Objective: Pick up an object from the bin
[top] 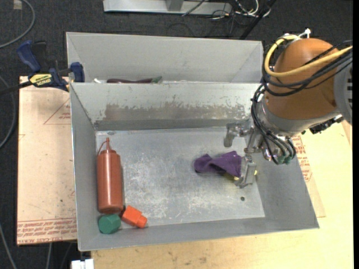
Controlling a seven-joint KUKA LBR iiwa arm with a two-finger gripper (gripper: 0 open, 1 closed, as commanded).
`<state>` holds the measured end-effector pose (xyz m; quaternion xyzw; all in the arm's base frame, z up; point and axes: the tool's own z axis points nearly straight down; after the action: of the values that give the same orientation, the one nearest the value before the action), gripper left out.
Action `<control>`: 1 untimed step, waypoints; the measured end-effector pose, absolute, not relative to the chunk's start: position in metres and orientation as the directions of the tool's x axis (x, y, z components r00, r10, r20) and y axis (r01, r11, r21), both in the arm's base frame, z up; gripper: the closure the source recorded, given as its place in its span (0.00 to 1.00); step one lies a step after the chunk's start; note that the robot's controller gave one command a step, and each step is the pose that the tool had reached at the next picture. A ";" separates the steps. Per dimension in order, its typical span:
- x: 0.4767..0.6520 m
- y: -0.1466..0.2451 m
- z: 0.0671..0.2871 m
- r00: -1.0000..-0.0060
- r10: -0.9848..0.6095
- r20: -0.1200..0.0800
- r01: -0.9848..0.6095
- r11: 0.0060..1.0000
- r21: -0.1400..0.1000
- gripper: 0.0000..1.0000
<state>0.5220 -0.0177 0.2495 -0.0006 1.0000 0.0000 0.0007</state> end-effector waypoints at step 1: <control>0.522 -0.018 0.249 -1.000 -0.001 -0.001 -0.001 1.000 0.000 0.00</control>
Offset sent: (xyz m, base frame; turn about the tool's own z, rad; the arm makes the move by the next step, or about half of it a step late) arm 0.0412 -0.0306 -0.1006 0.0356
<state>0.5220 -0.0177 0.2495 -0.0006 1.0000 0.0000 0.0007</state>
